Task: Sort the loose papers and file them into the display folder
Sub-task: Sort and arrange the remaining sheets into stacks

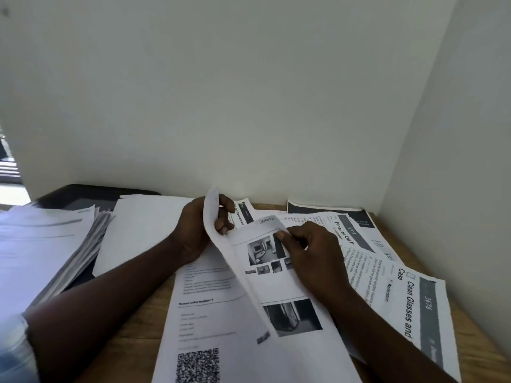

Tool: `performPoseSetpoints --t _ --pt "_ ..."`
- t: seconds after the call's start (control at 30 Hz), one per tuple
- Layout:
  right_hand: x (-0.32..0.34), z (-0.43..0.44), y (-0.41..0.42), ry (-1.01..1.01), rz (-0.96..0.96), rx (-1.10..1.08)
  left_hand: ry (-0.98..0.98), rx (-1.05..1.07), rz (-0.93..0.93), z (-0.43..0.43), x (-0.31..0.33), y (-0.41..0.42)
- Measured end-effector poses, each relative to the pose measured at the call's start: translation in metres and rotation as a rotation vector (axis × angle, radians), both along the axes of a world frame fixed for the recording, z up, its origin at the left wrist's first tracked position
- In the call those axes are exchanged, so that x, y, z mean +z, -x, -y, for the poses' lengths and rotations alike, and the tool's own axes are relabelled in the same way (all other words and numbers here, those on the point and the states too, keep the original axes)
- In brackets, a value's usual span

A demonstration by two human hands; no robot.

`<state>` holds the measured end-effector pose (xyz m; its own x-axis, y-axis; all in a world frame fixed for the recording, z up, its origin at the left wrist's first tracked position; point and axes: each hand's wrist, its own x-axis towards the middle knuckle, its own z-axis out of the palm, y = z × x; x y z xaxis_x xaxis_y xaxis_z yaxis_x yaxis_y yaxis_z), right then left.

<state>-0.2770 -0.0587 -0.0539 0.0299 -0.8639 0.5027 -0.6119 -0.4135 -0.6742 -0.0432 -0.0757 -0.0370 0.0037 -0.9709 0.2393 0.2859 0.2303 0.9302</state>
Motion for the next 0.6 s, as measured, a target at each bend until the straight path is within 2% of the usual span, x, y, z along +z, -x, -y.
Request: performPoseSetpoints --t 0.07,0.13,0.27,0.33,0.4,0.47,0.5,0.6 --pt "0.007 -0.004 0.002 -0.016 0.010 0.112 0.036 0.008 0.077 0.001 0.001 0.003" --pt "0.020 -0.011 0.003 -0.127 0.180 0.206 0.068 -0.004 0.193 0.001 0.001 0.004" --pt "0.041 -0.021 0.002 -0.658 0.732 0.413 0.150 -0.024 0.443 0.001 -0.003 0.006" --pt "0.038 -0.022 0.003 -0.759 0.814 0.548 0.177 -0.020 0.504 0.001 -0.005 0.006" --pt "0.036 -0.025 0.002 -0.748 0.798 0.607 0.163 0.018 0.482 0.002 -0.004 0.006" --pt "0.032 -0.026 -0.003 -0.650 0.757 0.487 0.187 0.010 0.420 0.000 -0.004 0.006" --pt "0.030 -0.027 -0.003 -0.522 0.634 0.382 0.192 -0.015 0.349 -0.002 -0.003 0.007" --pt "0.017 -0.020 0.004 -0.084 -0.043 0.001 0.117 -0.066 0.146 -0.001 0.000 0.002"
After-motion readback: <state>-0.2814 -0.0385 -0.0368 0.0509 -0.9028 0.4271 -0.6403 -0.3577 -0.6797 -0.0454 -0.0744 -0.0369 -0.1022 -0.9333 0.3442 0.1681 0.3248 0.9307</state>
